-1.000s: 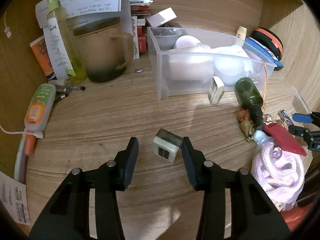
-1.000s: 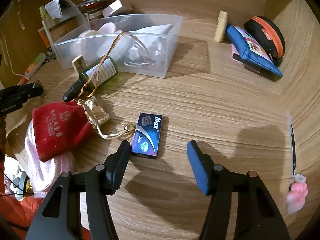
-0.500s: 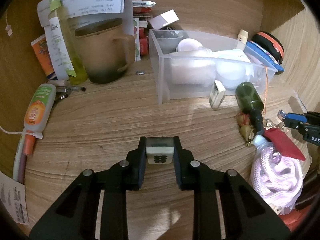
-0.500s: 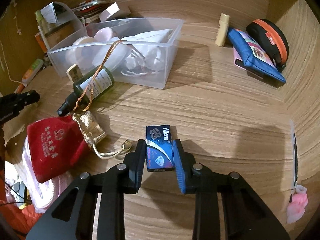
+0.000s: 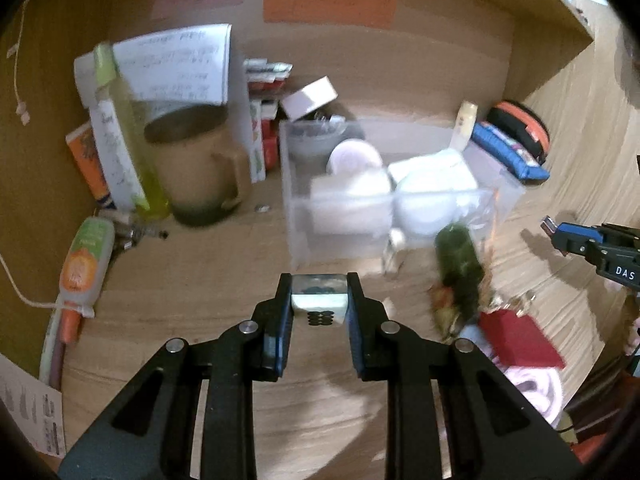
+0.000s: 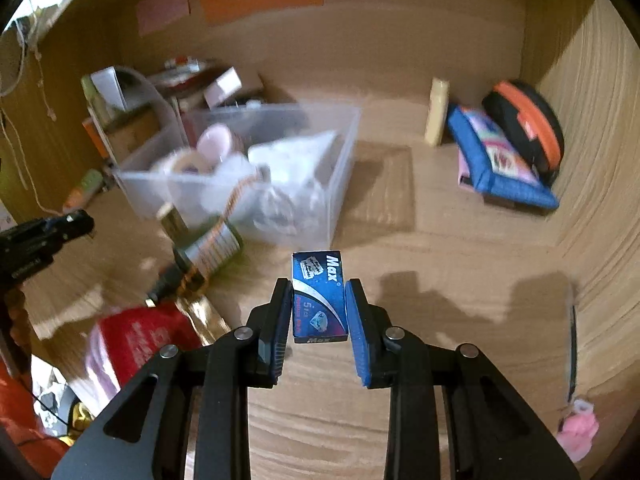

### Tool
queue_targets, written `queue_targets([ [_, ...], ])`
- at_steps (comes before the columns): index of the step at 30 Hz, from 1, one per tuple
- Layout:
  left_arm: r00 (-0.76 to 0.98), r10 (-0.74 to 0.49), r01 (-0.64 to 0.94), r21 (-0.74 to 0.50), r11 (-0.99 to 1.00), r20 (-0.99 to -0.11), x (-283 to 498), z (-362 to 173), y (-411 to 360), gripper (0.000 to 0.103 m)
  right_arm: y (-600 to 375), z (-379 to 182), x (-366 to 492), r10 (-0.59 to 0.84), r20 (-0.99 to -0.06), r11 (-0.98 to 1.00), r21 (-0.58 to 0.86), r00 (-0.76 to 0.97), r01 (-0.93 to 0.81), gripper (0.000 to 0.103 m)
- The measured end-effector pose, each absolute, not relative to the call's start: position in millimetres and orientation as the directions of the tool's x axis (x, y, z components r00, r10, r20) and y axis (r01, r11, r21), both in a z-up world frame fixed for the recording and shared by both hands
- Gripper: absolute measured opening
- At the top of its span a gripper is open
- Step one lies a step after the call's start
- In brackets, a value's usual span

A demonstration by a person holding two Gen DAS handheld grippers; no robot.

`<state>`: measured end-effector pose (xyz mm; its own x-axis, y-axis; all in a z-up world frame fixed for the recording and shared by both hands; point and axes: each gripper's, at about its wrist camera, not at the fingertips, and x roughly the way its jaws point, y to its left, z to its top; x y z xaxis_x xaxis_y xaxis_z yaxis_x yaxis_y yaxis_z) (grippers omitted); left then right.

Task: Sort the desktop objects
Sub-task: 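Carry the cube into the clear box with the left tool while the right tool carries the Max pack there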

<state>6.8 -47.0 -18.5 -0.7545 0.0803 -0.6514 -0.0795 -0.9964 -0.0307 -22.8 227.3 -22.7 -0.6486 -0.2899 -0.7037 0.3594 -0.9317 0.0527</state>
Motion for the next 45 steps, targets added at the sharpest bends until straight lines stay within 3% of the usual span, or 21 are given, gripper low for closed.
queue_targets([
  [21,-0.805,0.133,-0.142,-0.029,-0.989,-0.578,-30.9,25.3,-6.0,0.024,212.1,30.7,-53.2,-0.388,-0.579,-0.901,0.075,-0.717,0.427,0.025],
  [45,-0.679,0.219,-0.250,-0.060,-0.966,-0.701,-109.9,-15.9,27.5,0.024,185.7,-12.3,-120.7,-0.396,-0.690,-0.883,0.104,-0.606,0.458,0.025],
])
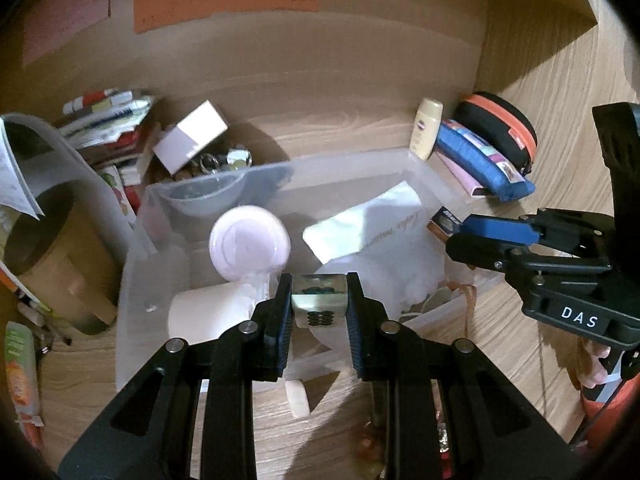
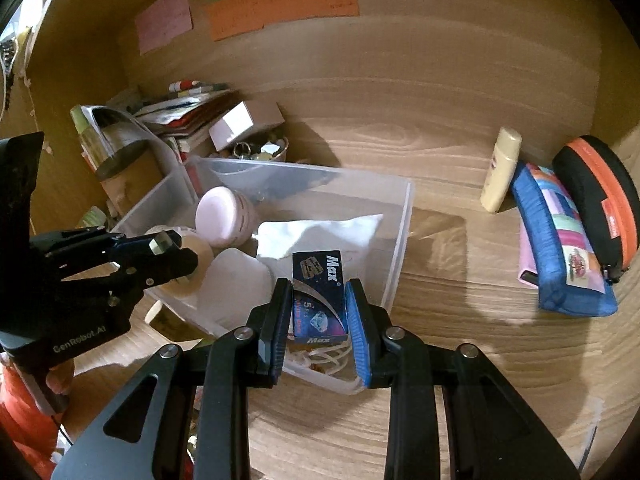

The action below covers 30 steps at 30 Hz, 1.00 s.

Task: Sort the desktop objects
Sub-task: 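Carry the cube into the clear box with the left tool while the right tool carries the Max pack there, then open both tools to release the cube and Max pack in the box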

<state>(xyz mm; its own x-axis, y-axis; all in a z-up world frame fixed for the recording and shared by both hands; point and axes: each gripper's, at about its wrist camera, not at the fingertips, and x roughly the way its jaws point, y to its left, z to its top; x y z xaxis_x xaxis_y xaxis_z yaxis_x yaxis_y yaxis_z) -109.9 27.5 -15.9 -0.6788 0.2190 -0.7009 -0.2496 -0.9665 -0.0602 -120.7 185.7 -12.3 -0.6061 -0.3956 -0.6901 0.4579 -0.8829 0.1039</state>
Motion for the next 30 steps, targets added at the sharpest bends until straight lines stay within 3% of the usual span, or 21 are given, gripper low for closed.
queue_targets([
  [8,-0.670,0.237,-0.259,-0.078,-0.963,-0.703,-109.7,-16.7,27.4,0.024,179.7,-18.1,-124.6,-0.383,-0.713,-0.880,0.089,-0.587,0.466,0.025],
  [14,-0.689,0.238,-0.263,-0.070,-0.962,-0.684,-103.5,-9.4,27.9,0.037,177.8,-14.1,-119.6,-0.368,-0.711,-0.882,0.064,-0.599,0.467,0.028],
  [19,-0.717,0.236,-0.264,-0.057,-0.963,-0.656,-93.3,1.0,28.2,0.054,179.6,-5.1,-111.7,-0.360,-0.689,-0.889,0.047,-0.630,0.456,0.049],
  [25,-0.738,0.238,-0.259,-0.060,-0.964,-0.631,-76.3,7.4,23.9,0.066,185.7,6.6,-100.1,-0.347,-0.661,-0.900,0.037,-0.665,0.433,0.075],
  [30,-0.757,0.208,-0.226,-0.051,-0.973,-0.619,-59.4,9.7,13.2,0.074,189.2,12.3,-87.8,-0.347,-0.652,-0.902,0.034,-0.674,0.431,0.080],
])
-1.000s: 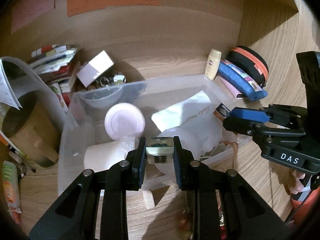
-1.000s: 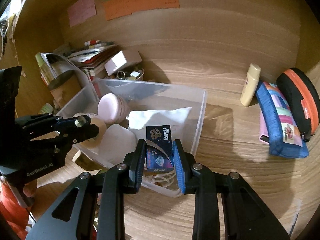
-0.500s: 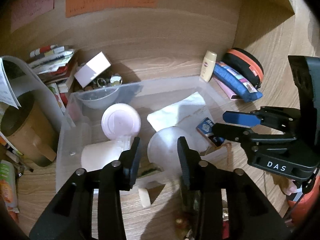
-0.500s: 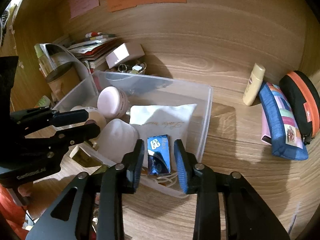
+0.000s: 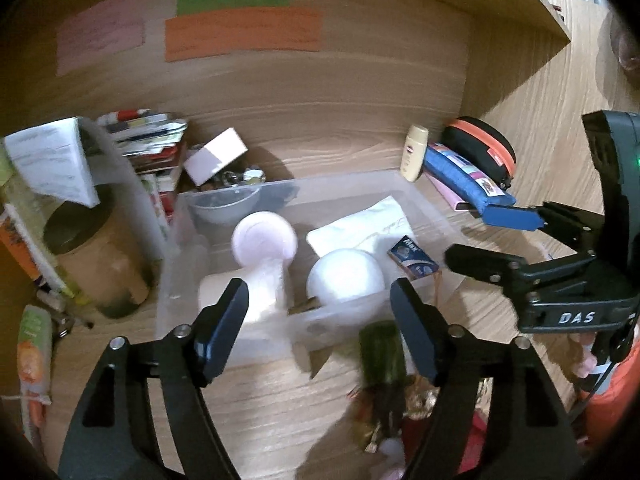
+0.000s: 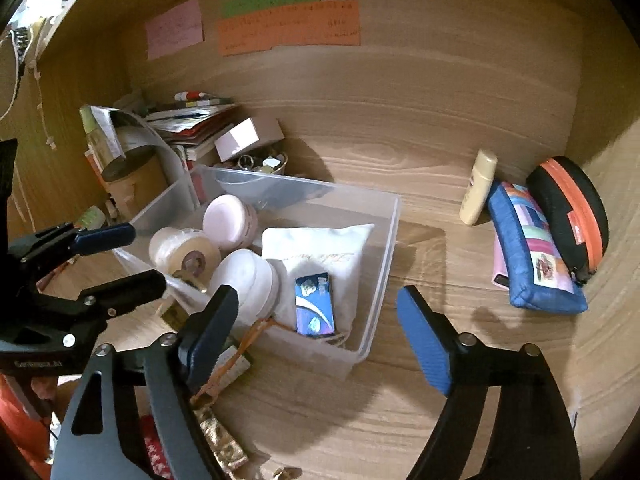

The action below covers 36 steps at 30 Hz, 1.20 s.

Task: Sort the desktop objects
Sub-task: 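Open both tools to release the cube and Max pack in the box, then grasp the beige stick with the left tool while the right tool grasps the green bottle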

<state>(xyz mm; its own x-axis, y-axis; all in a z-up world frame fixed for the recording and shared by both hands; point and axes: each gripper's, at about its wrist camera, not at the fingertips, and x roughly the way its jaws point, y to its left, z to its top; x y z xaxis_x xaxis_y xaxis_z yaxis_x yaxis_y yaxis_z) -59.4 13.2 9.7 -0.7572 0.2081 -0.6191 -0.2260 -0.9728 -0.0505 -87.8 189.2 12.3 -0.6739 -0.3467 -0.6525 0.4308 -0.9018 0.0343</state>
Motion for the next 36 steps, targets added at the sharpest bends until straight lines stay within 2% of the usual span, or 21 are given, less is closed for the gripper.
queue_targets([
  [4,-0.766,0.179,-0.190,-0.049,-0.981,-0.618,-48.0,9.5,-2.0,0.080,191.3,14.3,-75.0,-0.351,-0.651,-0.900,0.035,-0.673,0.435,0.081],
  [15,-0.730,0.098,-0.116,-0.019,-0.993,-0.677,-31.7,-17.4,-31.0,0.081,193.4,4.3,-51.5,-0.355,-0.669,-0.895,0.042,-0.653,0.443,0.082],
  [21,-0.701,0.073,-0.081,-0.022,-0.996,-0.710,-26.8,-36.6,-43.4,0.081,177.4,-1.9,-38.1,-0.436,-0.671,-0.852,0.093,-0.600,0.515,0.082],
  [26,-0.697,0.054,-0.050,-0.027,-0.998,-0.715,-22.0,-41.3,-54.5,0.081,144.3,-2.5,-27.4,-0.500,-0.662,-0.789,0.082,-0.559,0.609,0.081],
  [30,-0.697,0.052,-0.038,-0.035,-0.999,-0.715,-18.1,-42.8,-61.2,0.081,119.7,-15.4,-34.2,-0.482,-0.695,-0.774,0.052,-0.534,0.631,0.080],
  [36,-0.694,0.072,-0.054,-0.047,-0.997,-0.716,-20.8,-44.2,-61.7,0.081,114.5,-45.5,-57.7,-0.431,-0.779,-0.795,0.089,-0.456,0.599,0.079],
])
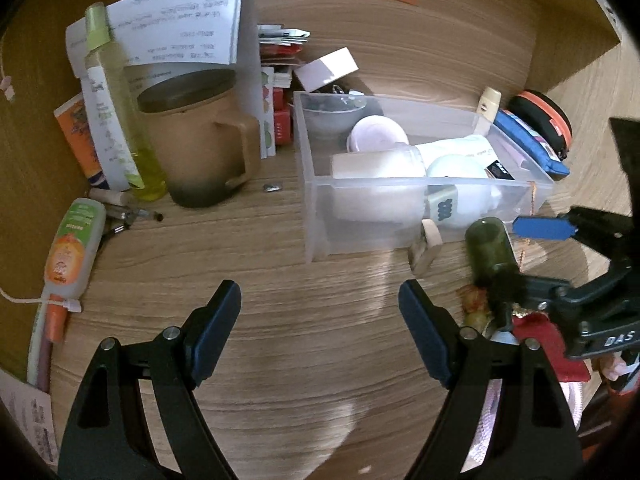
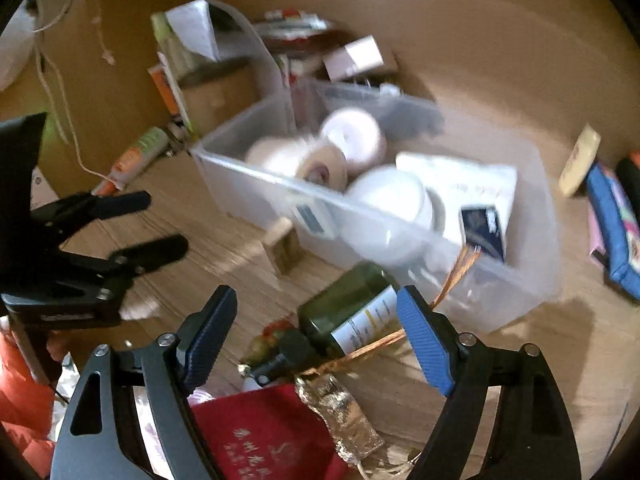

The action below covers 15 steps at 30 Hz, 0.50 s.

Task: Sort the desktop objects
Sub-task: 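Grasp the beige stick with the left tool while the right tool grasps the green bottle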

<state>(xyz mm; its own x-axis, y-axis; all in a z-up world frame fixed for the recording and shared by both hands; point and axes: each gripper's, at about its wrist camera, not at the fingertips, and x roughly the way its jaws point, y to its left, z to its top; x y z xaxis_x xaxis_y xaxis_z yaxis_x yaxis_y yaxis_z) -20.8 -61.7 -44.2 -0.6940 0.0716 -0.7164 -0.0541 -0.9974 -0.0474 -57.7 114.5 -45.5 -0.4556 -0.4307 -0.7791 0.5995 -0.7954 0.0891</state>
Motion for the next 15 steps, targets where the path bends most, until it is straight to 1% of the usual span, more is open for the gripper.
queue_targets([
  [7,-0.676,0.118,-0.113,-0.056,-0.992,-0.727,-37.0,-48.7,-43.8,0.081,129.9,-67.7,-69.2,-0.391,-0.826,-0.820,0.113,-0.406,0.561,0.079],
  [11,-0.668,0.140,-0.134,-0.066,-0.989,-0.731,-45.2,-50.4,-33.2,0.081,132.0,-72.4,-75.9,-0.412,-0.828,-0.820,0.156,-0.379,0.551,0.077],
  [13,-0.666,0.146,-0.145,-0.066,-0.987,-0.732,-49.2,-50.4,-26.8,0.081,131.0,-73.6,-79.1,-0.414,-0.829,-0.820,0.159,-0.376,0.550,0.063],
  [14,-0.664,0.147,-0.149,-0.063,-0.987,-0.733,-50.5,-50.2,-24.1,0.081,130.4,-73.9,-80.1,-0.418,-0.829,-0.818,0.166,-0.372,0.550,0.061],
  [15,-0.663,0.146,-0.151,-0.060,-0.987,-0.735,-51.7,-50.3,-21.7,0.081,131.6,-74.9,-81.4,-0.428,-0.828,-0.815,0.180,-0.363,0.550,0.057],
])
